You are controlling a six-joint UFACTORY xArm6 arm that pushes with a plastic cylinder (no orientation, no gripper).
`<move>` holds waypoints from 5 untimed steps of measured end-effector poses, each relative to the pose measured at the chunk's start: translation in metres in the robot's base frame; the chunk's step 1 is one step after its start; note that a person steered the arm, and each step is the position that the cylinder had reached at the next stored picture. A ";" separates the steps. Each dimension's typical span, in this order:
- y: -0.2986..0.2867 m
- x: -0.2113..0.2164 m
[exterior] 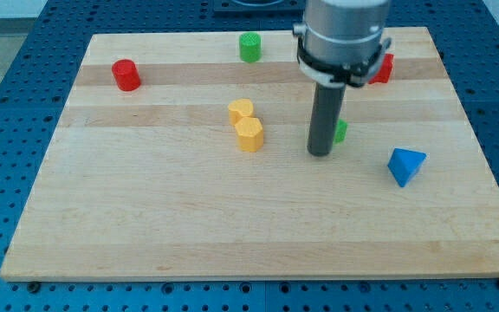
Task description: Push the green star close to the yellow blocks
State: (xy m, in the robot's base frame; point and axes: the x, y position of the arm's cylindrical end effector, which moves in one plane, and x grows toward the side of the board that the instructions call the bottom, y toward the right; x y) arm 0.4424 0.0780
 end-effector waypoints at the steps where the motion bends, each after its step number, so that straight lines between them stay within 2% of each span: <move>1: 0.004 0.019; 2: 0.038 0.048; 3: 0.062 0.025; 4: 0.058 -0.018; 5: 0.049 -0.018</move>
State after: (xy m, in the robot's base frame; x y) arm 0.4246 0.1271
